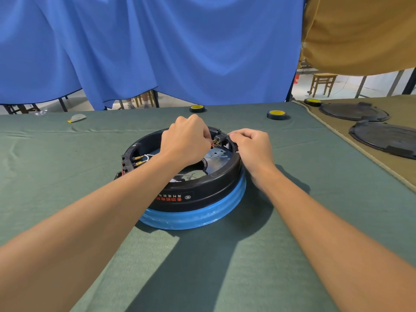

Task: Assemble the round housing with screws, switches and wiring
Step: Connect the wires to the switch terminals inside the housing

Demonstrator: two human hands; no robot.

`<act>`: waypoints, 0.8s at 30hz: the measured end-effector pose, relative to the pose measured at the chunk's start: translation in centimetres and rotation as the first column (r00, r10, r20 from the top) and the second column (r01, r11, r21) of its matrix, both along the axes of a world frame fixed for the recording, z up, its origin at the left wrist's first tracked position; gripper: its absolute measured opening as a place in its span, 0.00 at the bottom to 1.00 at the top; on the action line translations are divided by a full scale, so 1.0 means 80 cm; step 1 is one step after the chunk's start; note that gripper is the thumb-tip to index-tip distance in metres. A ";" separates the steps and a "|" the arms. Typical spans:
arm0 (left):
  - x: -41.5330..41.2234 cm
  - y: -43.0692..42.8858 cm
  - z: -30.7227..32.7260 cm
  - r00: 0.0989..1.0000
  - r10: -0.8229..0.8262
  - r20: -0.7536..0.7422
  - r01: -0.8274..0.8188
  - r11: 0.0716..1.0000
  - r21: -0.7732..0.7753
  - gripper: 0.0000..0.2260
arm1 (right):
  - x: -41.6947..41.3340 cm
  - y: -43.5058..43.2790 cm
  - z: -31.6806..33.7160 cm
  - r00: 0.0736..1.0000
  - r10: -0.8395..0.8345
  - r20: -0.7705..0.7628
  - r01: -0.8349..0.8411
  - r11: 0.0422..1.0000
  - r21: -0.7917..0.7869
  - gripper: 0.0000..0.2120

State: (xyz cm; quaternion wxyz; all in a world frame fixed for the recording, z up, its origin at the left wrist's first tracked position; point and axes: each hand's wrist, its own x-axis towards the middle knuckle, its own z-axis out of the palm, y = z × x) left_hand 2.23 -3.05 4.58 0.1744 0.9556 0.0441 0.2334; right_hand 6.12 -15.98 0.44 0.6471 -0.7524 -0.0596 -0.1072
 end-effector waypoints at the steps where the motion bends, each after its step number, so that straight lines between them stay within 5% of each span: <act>1: 0.001 0.000 -0.001 1.000 -0.001 0.002 0.001 1.000 0.002 0.06 | 0.000 0.000 0.000 1.000 0.001 -0.003 -0.001 1.000 0.002 0.09; 24: 0.001 -0.003 -0.001 1.000 -0.017 -0.026 0.015 0.998 -0.066 0.06 | -0.003 -0.002 -0.001 1.000 0.003 0.009 -0.003 1.000 -0.020 0.09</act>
